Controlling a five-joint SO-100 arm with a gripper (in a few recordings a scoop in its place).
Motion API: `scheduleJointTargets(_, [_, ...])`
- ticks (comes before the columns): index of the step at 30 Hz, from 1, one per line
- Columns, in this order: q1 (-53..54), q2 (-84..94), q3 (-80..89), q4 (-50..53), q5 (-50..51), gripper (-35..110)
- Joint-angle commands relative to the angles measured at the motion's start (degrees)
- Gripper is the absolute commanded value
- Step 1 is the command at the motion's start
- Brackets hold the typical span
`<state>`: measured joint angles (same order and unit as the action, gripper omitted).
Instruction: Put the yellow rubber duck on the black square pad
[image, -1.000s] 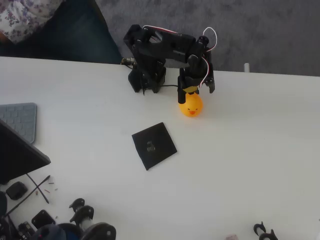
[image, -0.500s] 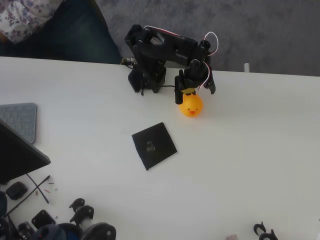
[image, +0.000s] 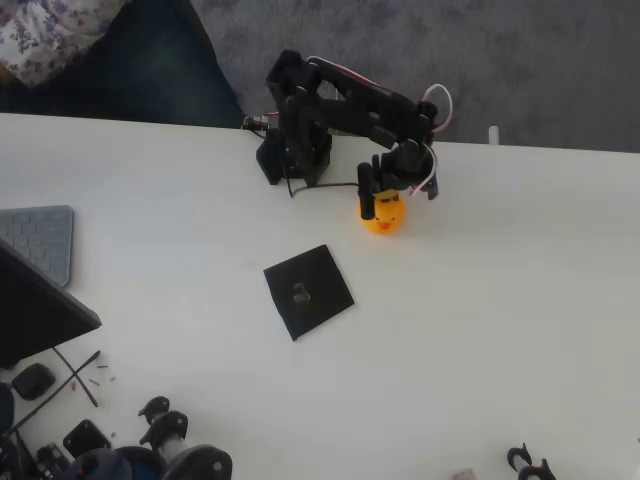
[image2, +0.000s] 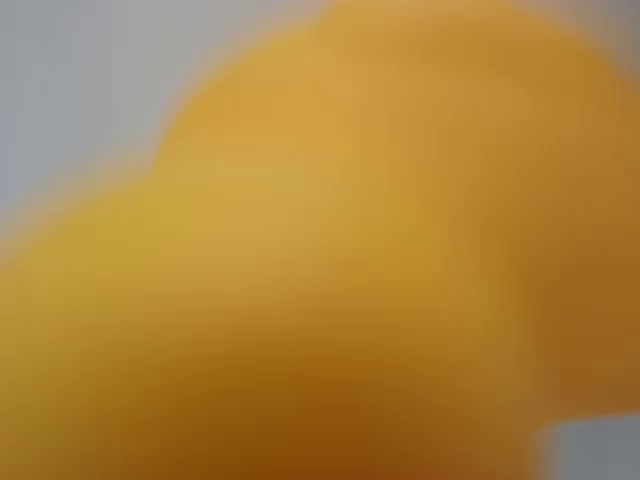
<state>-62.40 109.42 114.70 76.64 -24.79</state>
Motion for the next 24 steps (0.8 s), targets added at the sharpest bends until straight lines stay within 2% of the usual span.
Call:
scheduleJointTargets(1, [-0.7, 0.26, 0.53, 0.0, -0.44, 25])
scheduleJointTargets(24, [-0.62, 0.18, 1.05, 0.88, -0.88, 25])
